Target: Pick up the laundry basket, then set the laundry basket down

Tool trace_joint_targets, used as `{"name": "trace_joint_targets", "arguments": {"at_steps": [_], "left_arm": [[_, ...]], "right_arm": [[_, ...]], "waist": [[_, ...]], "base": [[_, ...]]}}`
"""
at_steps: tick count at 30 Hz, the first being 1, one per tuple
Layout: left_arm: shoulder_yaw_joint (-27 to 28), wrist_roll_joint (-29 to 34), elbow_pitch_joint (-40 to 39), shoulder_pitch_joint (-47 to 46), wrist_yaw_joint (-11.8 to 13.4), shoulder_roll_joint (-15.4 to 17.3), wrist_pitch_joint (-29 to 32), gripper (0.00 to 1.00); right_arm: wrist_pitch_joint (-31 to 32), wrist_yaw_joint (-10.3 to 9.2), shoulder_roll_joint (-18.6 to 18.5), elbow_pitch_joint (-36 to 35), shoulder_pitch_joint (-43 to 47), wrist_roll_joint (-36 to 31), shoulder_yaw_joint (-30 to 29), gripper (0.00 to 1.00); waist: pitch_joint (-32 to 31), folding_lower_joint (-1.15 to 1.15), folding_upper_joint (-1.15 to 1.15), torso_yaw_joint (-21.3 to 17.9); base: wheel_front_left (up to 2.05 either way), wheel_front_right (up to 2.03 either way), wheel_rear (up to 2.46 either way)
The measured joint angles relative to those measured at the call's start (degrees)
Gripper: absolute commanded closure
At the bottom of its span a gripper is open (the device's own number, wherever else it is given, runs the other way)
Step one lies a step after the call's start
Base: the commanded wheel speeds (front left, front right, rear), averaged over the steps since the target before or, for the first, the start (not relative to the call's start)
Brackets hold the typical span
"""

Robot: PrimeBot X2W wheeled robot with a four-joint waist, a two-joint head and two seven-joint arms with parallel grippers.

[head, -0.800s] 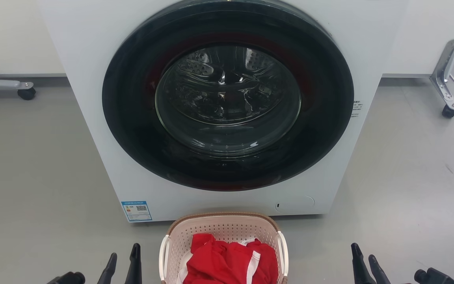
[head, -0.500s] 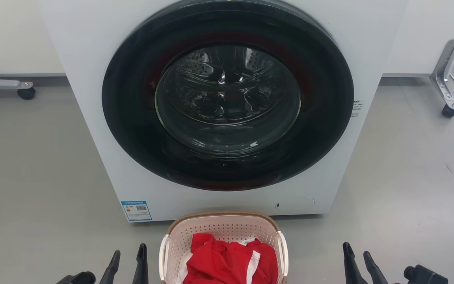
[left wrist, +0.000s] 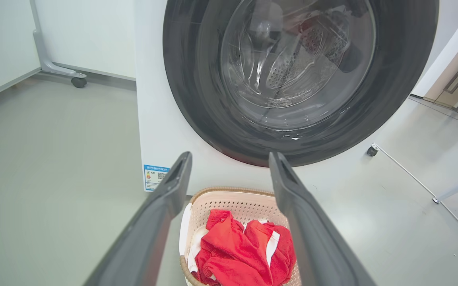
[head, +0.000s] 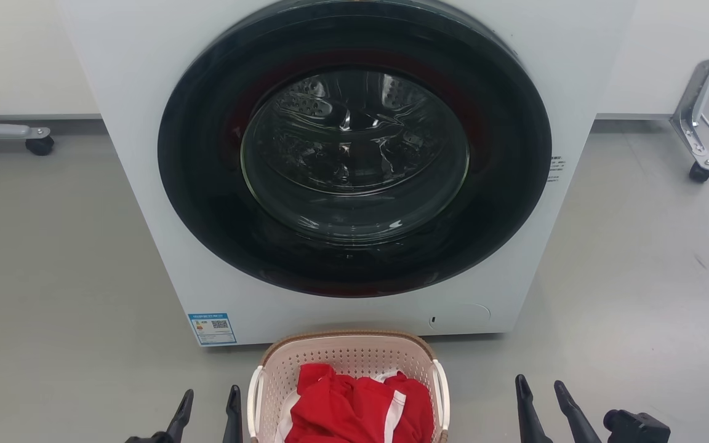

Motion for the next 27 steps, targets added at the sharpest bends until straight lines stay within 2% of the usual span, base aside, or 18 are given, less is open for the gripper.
{"name": "trace_joint_targets", "arguments": {"at_steps": [21,27], "left_arm": [[-1.9,14.5,-1.9,0.3,2.8,-0.1,-3.9,0.0],[-1.8,14.8,-2.3,0.3,2.9,-0.2,-3.9,0.0]], "right_arm": [[-4.0,-1.66,-0.2,-0.9,-0.1,-15.5,3.6,0.0],[-4.0,-1.66,-0.2,-1.2,-0.1,-15.6,3.1,0.0]], "waist": [[0.2,0.0,0.0,0.0],[0.2,0.0,0.0,0.0]], "base": [[0.0,0.0,0.0],[0.0,0.0,0.0]]}}
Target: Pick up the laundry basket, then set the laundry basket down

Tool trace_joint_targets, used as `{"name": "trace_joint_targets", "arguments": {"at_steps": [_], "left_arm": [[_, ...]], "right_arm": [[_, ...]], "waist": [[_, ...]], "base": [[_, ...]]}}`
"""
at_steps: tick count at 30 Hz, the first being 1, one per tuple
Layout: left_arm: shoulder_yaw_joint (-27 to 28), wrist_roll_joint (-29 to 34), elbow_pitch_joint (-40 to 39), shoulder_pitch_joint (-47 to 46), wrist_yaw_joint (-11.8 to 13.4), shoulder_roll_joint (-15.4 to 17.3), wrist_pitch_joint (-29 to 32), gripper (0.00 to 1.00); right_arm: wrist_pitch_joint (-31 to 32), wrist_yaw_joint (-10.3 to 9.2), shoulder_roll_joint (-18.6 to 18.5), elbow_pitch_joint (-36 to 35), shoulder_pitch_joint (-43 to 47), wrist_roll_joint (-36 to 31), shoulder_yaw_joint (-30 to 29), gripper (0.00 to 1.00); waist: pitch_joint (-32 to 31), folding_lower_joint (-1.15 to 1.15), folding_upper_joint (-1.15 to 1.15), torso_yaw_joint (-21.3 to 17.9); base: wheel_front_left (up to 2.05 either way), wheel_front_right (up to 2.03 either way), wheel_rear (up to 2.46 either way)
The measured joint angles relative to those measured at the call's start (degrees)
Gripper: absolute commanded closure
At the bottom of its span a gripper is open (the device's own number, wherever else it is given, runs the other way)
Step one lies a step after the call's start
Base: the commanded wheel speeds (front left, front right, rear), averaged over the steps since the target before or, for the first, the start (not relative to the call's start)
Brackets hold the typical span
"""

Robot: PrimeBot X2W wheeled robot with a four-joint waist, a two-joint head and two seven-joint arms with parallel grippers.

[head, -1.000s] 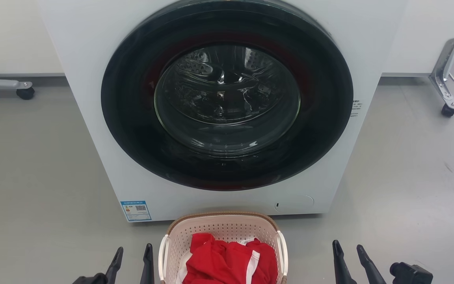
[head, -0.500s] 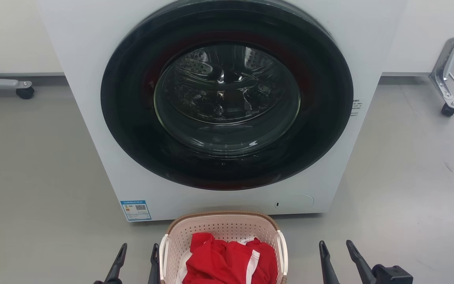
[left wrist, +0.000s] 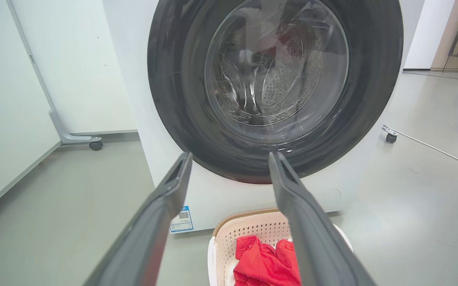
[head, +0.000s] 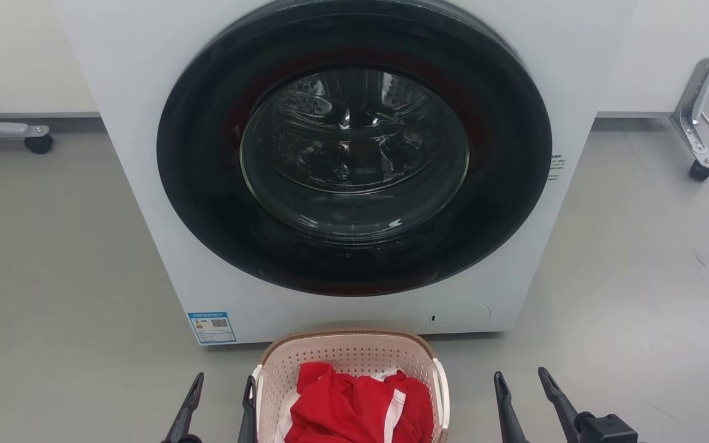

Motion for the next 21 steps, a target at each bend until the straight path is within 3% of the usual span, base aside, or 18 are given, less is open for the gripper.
{"name": "trace_joint_targets", "arguments": {"at_steps": [21], "left_arm": [[1.9,-0.5,-1.7,0.0,0.0,-0.8,0.0,0.0]], "right_arm": [[0.0,0.09,0.1,-1.8,0.1,-0.5,-2.6,0.0]], "waist": [[0.0,0.0,0.0,0.0]], "base": [[0.0,0.0,0.0]]}}
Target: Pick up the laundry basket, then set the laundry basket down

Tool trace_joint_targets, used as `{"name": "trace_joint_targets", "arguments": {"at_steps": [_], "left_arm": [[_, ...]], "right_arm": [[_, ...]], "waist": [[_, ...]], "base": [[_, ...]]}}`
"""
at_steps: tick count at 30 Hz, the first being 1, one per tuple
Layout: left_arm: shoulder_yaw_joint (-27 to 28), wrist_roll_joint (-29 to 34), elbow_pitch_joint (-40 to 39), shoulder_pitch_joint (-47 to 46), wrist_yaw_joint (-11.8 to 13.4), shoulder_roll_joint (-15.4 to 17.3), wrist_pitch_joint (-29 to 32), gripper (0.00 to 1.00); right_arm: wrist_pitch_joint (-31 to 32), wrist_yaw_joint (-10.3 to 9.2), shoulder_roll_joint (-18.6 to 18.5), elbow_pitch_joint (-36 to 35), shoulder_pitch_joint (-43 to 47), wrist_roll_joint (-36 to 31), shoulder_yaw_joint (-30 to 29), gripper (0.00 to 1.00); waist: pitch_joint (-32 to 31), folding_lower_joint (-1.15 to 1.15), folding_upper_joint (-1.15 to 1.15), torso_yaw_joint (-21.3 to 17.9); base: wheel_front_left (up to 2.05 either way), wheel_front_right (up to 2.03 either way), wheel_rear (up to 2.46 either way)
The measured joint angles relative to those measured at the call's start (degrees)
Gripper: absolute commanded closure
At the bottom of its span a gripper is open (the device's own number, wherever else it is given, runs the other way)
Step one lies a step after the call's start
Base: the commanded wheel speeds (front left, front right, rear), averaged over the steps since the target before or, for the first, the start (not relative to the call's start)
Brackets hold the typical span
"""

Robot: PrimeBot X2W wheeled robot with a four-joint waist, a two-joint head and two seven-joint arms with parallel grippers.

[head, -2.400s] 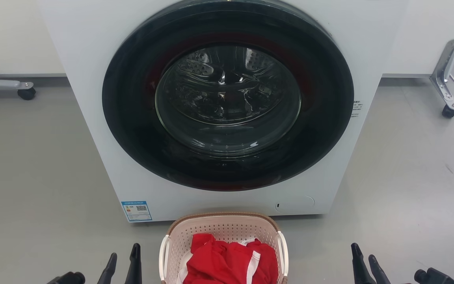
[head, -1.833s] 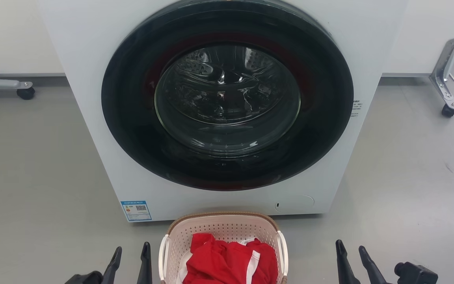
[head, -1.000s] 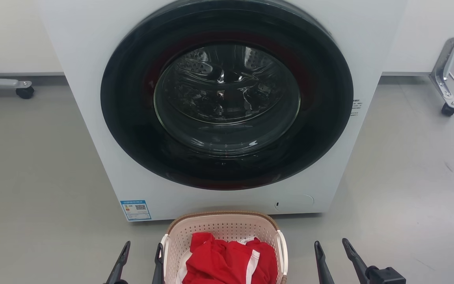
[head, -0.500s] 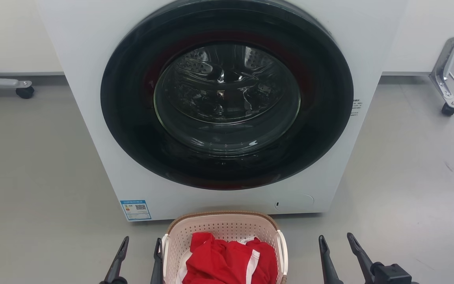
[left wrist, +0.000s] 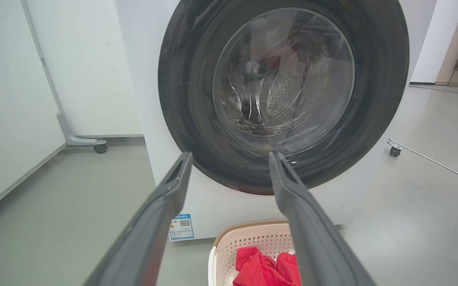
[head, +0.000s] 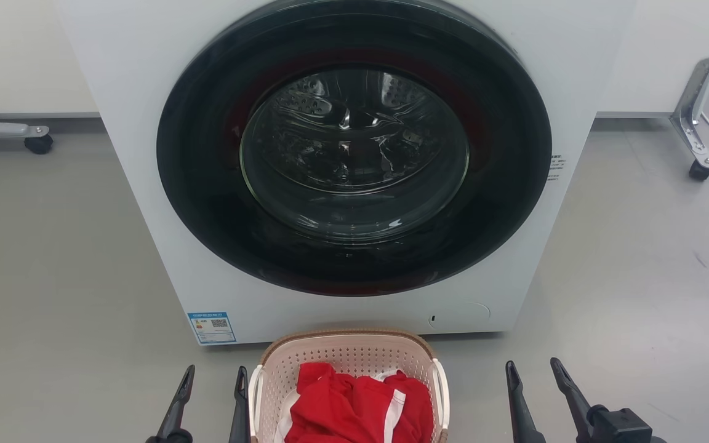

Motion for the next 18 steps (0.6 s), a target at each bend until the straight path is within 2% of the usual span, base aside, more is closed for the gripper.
{"name": "trace_joint_targets", "arguments": {"at_steps": [18], "left_arm": [[0.7,0.0,-0.1,0.6,-0.5,-0.4,0.0,0.0]], "right_arm": [[0.0,0.98,0.3,-0.3,0.2,-0.5,-0.7,0.0]], "waist": [[0.0,0.0,0.0,0.1]], "base": [[0.0,0.0,0.0]]}}
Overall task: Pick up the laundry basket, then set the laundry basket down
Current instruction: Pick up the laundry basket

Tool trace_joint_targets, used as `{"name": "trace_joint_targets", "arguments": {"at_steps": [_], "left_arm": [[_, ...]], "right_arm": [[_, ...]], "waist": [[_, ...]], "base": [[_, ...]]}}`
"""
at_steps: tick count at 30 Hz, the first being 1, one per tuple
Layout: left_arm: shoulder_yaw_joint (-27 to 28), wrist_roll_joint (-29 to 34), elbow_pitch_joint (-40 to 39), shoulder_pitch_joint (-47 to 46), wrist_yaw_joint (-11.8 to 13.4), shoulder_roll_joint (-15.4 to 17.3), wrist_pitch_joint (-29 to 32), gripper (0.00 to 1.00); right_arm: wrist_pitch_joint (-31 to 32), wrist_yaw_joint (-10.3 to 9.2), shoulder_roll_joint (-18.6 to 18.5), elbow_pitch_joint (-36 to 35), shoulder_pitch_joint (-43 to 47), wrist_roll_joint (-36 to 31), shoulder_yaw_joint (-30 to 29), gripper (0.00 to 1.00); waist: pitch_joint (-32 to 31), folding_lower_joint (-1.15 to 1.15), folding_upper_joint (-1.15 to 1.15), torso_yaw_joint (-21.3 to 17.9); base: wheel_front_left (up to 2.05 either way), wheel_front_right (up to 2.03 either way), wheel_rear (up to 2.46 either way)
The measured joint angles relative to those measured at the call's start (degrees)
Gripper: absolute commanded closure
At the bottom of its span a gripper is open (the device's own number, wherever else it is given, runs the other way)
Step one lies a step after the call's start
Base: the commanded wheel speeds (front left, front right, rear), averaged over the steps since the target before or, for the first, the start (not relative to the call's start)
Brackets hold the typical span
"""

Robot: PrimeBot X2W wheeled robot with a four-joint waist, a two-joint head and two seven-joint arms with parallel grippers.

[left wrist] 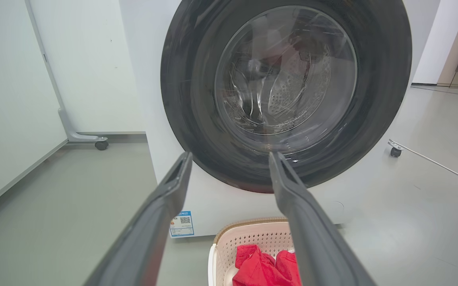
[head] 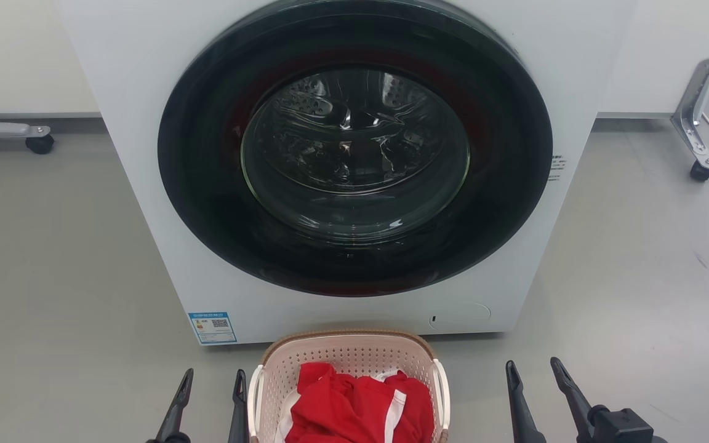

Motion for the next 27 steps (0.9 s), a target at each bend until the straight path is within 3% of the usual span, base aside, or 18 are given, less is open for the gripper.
{"name": "trace_joint_targets", "arguments": {"at_steps": [13,27], "left_arm": [[0.4,0.0,-0.7,0.5,0.0,-0.2,0.0,0.0],[0.7,0.0,-1.6,-2.5,0.0,-0.4,0.0,0.0]], "right_arm": [[0.0,0.36,0.2,-0.9,1.1,-0.5,-0.2,0.0],[0.0,1.52,0.1,-2.3,-3.0,-0.9,-1.9,0.0]], "waist": [[0.4,0.0,0.0,0.0],[7.8,0.0,0.0,-0.3]], "base": [[0.0,0.0,0.0],[0.0,0.0,0.0]]}}
